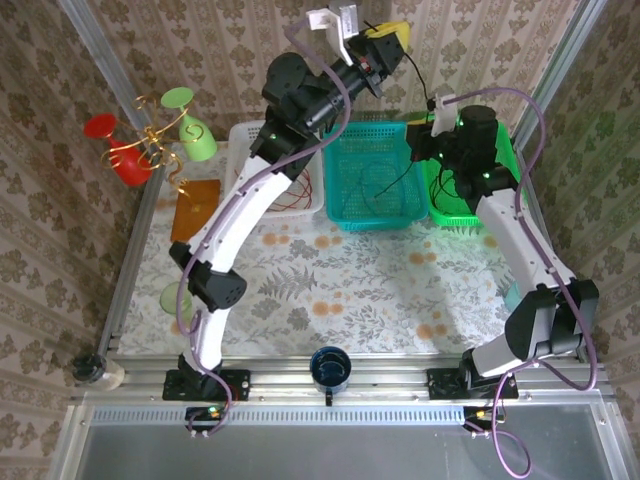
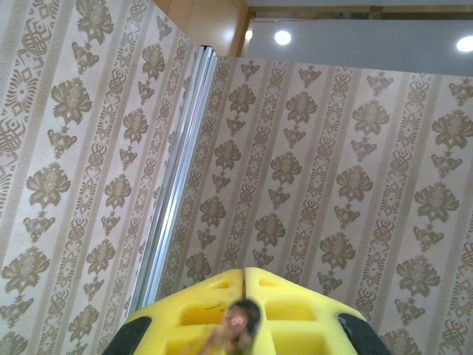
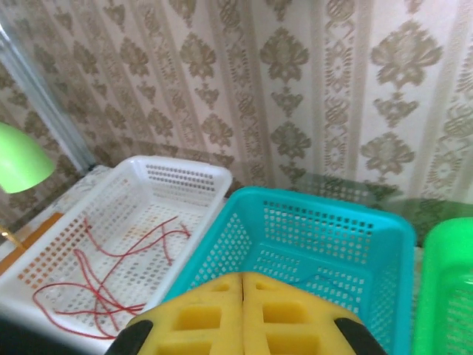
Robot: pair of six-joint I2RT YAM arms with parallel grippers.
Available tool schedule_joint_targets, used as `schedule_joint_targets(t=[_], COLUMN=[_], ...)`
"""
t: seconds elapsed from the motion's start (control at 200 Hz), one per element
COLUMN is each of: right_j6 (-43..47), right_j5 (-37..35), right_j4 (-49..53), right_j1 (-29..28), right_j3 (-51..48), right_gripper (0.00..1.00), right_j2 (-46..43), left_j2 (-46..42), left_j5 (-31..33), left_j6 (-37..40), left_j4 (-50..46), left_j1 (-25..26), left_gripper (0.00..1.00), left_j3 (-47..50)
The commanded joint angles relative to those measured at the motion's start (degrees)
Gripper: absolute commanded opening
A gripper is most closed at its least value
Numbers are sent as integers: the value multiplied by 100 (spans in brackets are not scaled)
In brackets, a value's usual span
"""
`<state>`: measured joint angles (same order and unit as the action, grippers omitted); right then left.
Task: Untangle the cables
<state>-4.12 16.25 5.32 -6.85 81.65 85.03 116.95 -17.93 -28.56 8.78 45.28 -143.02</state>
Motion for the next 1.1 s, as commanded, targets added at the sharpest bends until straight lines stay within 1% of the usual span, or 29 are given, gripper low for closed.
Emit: schedule_joint_targets(t=[0.0,0.12,0.195,0.235,0.31,0.39,0.405,0.43,0.455,0.53,0.57,0.585,0.63,0.64,0.645,0.65,0.66,0.72,0.83,0.97,1.095], right_j6=[93,22,-100,-219,-454,-523,-528,-538,-558,-658,-731,-743,-782,-790,-786,-789,-798,-801,-823,-840,-837], right_j5=[-964,-1214,-1450,-1700,-2081,-2487,-2530,-2662,-2775,-2900,-2953,-2965,-2993,-3002,-2999,-3002,-3011,-3052,-2946,-2848,-2783], right_j4=[451,1043,1399,1506,1524,1616,1657,1731,1795,1961,2004,2004,2007,2010,2009,2004,2005,2001,1988,1794,1691], right_j1=[106,353,556,642,778,832,843,855,873,992,1055,1071,1129,1137,1144,1152,1162,1233,1369,1526,1652], right_j3=[244,760,1113,1266,1452,1790,1876,2037,2190,2560,2682,2723,2791,2805,2809,2811,2819,2839,2746,2330,2086], right_gripper=[0,0,0,0,0,0,0,0,0,0,0,0,0,0,0,0,0,0,0,0,0], right_j2=[-403,-423,-343,-277,-142,150,226,358,492,878,1012,1056,1132,1154,1164,1169,1185,1246,1345,1479,1681], left_j2=[-449,-866,-1051,-1082,-1024,-769,-708,-600,-508,-284,-273,-288,-385,-412,-428,-445,-473,-664,-1020,-1436,-1713], left_j5=[267,702,948,1017,955,484,372,197,43,-302,-314,-289,-137,-93,-64,-45,-2,169,388,686,706], left_j6=[-217,-653,-889,-1015,-1134,-1335,-1378,-1464,-1573,-1830,-1889,-1900,-1891,-1891,-1886,-1884,-1862,-1679,-1448,-1220,-1109], left_j4=[241,846,1226,1349,1298,1219,1246,1287,1302,1525,1731,1791,1955,1966,1977,1991,2006,2047,1818,1490,1376], left_j1=[-178,-380,-520,-590,-651,-645,-638,-632,-626,-625,-638,-635,-637,-635,-634,-634,-639,-651,-693,-713,-732], left_gripper=[0,0,0,0,1,6,10,26,38,54,60,64,83,89,94,97,99,100,100,100,100], left_j3=[655,1962,2706,3012,3311,3342,3342,3334,3316,3426,3627,3721,4053,4131,4167,4198,4275,4657,5155,5645,6042])
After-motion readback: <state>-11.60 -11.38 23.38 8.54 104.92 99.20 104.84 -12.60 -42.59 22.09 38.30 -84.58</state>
